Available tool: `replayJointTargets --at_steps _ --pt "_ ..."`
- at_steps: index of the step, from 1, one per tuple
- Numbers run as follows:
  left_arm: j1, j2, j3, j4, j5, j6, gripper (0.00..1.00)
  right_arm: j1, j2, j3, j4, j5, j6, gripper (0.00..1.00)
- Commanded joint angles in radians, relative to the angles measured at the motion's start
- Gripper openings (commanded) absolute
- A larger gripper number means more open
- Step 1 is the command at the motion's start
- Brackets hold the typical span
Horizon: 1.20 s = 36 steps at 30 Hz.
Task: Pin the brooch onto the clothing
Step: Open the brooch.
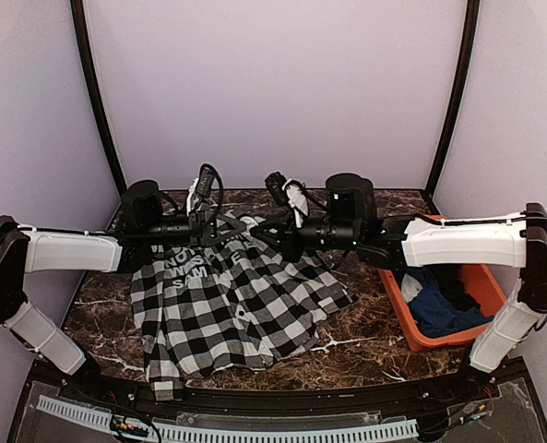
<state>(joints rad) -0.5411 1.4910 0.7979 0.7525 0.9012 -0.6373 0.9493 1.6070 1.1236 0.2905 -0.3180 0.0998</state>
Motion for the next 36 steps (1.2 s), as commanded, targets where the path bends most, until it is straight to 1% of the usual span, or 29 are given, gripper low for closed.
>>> replayJointTargets --at_steps 1,2,6,8,9,10,12,20,24,29,33,34,36 --pt "0.001 0.008 0.017 0.047 0.021 -0.021 0.42 0.006 0.014 0.018 0.02 -0.015 0.001 0.0" --pt "0.001 0.011 0.018 0.051 0.022 -0.024 0.41 0.006 0.015 0.019 0.018 -0.015 -0.003 0.0" --pt "0.001 0.017 0.02 0.061 0.03 -0.032 0.29 0.008 0.015 0.022 0.015 -0.013 -0.008 0.0" --pt "0.001 0.022 0.02 0.065 0.033 -0.037 0.19 0.007 0.014 0.025 0.016 -0.011 -0.011 0.0" --pt "0.001 0.023 0.022 0.067 0.035 -0.039 0.15 0.008 0.014 0.027 0.016 -0.01 -0.012 0.0" --pt "0.001 0.026 0.022 0.068 0.036 -0.043 0.08 0.008 0.016 0.03 0.015 -0.009 -0.012 0.0" --pt "0.001 0.03 0.024 0.068 0.037 -0.046 0.02 0.009 0.019 0.041 0.011 -0.006 -0.003 0.0" --pt "0.0 0.017 0.03 0.017 0.019 -0.01 0.01 0.014 0.061 0.11 -0.011 0.007 0.066 0.0" --pt "-0.007 -0.003 0.036 -0.058 -0.006 0.045 0.01 0.017 0.083 0.137 -0.037 0.038 0.1 0.0" --pt "-0.034 -0.025 0.061 -0.208 -0.055 0.159 0.01 0.024 0.101 0.164 -0.05 0.056 0.14 0.0" --pt "-0.045 -0.029 0.071 -0.236 -0.059 0.183 0.01 0.032 0.119 0.186 -0.06 0.048 0.14 0.0" --pt "-0.046 -0.028 0.072 -0.234 -0.054 0.179 0.02 0.032 0.123 0.189 -0.063 0.049 0.139 0.0" --pt "-0.047 -0.027 0.069 -0.215 -0.036 0.166 0.1 0.032 0.127 0.188 -0.066 0.059 0.14 0.0"
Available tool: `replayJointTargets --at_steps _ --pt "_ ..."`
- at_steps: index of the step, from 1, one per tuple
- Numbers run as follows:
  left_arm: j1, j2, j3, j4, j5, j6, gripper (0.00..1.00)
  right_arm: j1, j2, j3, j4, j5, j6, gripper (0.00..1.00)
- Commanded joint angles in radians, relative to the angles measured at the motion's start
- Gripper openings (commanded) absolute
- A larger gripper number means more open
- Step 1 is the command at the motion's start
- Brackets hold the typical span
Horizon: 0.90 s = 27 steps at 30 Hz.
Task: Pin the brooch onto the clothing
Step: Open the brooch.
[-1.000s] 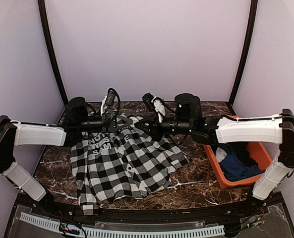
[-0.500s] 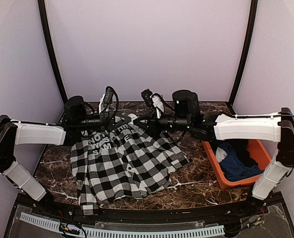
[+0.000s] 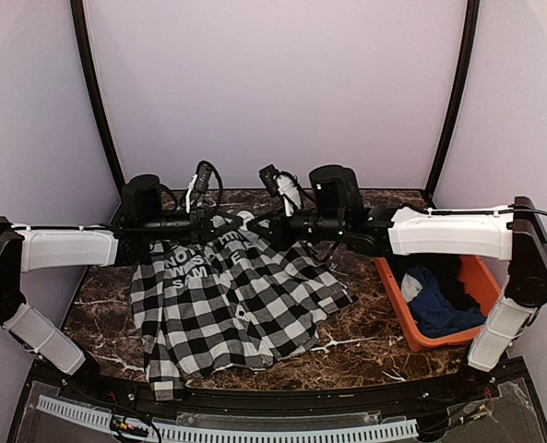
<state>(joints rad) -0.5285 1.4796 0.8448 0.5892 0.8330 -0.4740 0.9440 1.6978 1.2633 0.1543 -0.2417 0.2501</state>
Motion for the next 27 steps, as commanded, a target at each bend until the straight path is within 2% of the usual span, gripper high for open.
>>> replayJointTargets --at_steps 1,8,14,17,23,27 --pt "-0.061 -0.017 0.016 -0.029 0.044 -0.003 0.15 0.038 0.036 0.048 0.069 -0.011 -0.009 0.0" --pt "-0.062 -0.05 0.0 0.001 0.087 -0.001 0.36 0.037 0.014 0.032 0.06 0.035 -0.002 0.0" --pt "-0.029 -0.102 -0.032 0.067 0.078 -0.033 0.48 0.036 -0.016 -0.007 0.082 0.044 -0.012 0.0" --pt "-0.012 -0.104 -0.04 0.111 0.088 -0.07 0.49 0.035 -0.032 -0.028 0.091 0.049 -0.025 0.0" --pt "-0.008 -0.055 -0.044 0.241 0.142 -0.179 0.41 0.035 -0.04 -0.046 0.099 0.058 -0.033 0.0" --pt "0.003 -0.054 -0.053 0.269 0.14 -0.202 0.42 0.027 -0.053 -0.072 0.132 0.043 -0.026 0.0"
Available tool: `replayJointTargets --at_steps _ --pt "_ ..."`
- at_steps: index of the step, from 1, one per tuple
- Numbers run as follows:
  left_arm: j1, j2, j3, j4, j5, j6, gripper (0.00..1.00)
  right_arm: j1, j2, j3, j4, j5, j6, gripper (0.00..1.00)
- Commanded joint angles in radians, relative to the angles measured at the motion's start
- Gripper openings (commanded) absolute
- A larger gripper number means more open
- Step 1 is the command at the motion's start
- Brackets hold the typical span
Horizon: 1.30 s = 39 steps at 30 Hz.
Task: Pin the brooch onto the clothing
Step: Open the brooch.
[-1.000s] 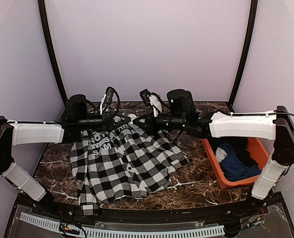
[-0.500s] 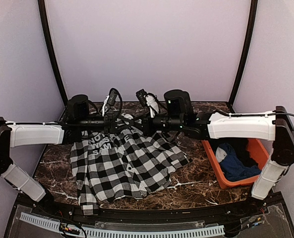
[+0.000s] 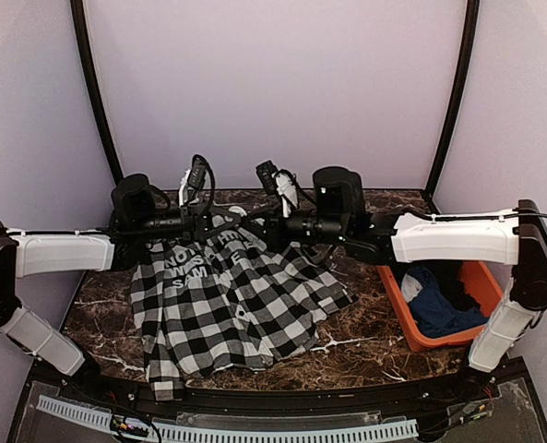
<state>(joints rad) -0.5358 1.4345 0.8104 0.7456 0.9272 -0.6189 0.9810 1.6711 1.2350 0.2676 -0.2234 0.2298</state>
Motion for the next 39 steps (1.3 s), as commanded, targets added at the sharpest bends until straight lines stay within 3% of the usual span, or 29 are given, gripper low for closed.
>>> replayJointTargets --at_steps 1,9,15,24,39 --pt "0.012 -0.005 -0.02 0.12 0.045 -0.062 0.42 -0.01 -0.032 -0.055 0.034 0.018 -0.006 0.0" --pt "0.031 0.064 -0.033 0.297 0.061 -0.223 0.34 -0.01 -0.054 -0.106 0.097 0.031 -0.019 0.0" --pt "0.032 0.092 -0.031 0.327 0.067 -0.245 0.28 -0.011 -0.048 -0.096 0.091 0.041 -0.023 0.0" --pt "0.031 0.1 -0.028 0.308 0.073 -0.234 0.25 -0.01 -0.045 -0.077 0.088 0.039 -0.016 0.0" --pt "0.03 0.102 -0.025 0.296 0.078 -0.226 0.31 -0.011 -0.047 -0.062 0.096 0.029 -0.005 0.0"
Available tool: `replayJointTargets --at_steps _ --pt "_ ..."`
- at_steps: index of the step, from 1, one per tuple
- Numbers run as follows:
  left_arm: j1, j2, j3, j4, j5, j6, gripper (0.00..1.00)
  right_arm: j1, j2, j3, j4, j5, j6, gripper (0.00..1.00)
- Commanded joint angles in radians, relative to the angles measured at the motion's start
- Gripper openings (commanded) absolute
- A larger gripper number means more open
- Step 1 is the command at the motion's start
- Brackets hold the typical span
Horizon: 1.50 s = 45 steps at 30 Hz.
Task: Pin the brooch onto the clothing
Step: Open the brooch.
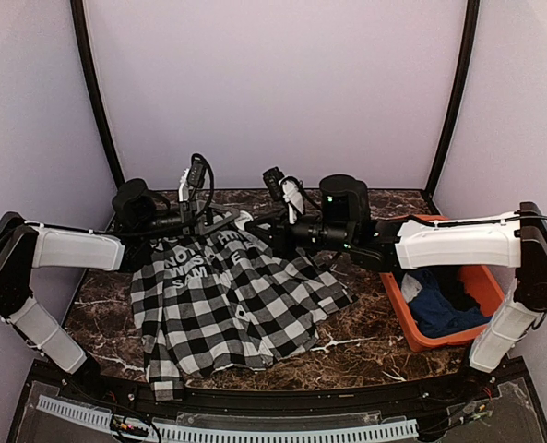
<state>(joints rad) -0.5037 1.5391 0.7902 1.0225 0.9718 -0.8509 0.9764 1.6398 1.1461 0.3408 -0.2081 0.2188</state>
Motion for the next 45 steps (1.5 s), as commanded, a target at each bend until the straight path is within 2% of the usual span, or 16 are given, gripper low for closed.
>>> replayJointTargets --at_steps 1,5,9,27,30,32,34,35,37,39,45 --pt "-0.002 -0.003 -0.005 0.018 0.033 0.008 0.31 -0.007 -0.017 0.028 0.023 0.013 0.007 0.0" --pt "-0.004 0.001 -0.004 0.017 0.032 0.007 0.3 -0.007 -0.016 0.038 0.022 0.009 0.007 0.0" --pt "-0.004 -0.002 -0.006 0.019 0.032 0.009 0.33 -0.009 -0.013 0.045 0.023 -0.003 0.013 0.0" --pt "-0.004 0.006 -0.004 0.003 0.018 0.009 0.03 -0.008 -0.001 0.059 -0.01 0.003 -0.005 0.0" --pt "-0.008 0.014 0.005 -0.021 0.023 0.017 0.01 -0.003 0.012 0.08 -0.043 0.028 -0.015 0.0" --pt "-0.018 0.009 0.02 -0.093 0.021 0.059 0.01 0.003 0.021 0.093 -0.055 0.041 -0.018 0.0" --pt "-0.037 -0.007 0.045 -0.238 0.004 0.156 0.01 0.005 0.031 0.109 -0.07 0.053 -0.012 0.0" --pt "-0.044 -0.016 0.069 -0.371 -0.023 0.246 0.01 0.005 0.035 0.118 -0.079 0.058 -0.005 0.0" --pt "-0.065 -0.041 0.099 -0.538 -0.079 0.364 0.01 0.005 0.04 0.134 -0.092 0.062 0.005 0.0" --pt "-0.078 -0.055 0.11 -0.615 -0.112 0.421 0.01 0.005 0.04 0.142 -0.097 0.064 0.014 0.0" --pt "-0.083 -0.064 0.108 -0.621 -0.107 0.444 0.01 0.005 0.039 0.151 -0.112 0.07 0.018 0.0"
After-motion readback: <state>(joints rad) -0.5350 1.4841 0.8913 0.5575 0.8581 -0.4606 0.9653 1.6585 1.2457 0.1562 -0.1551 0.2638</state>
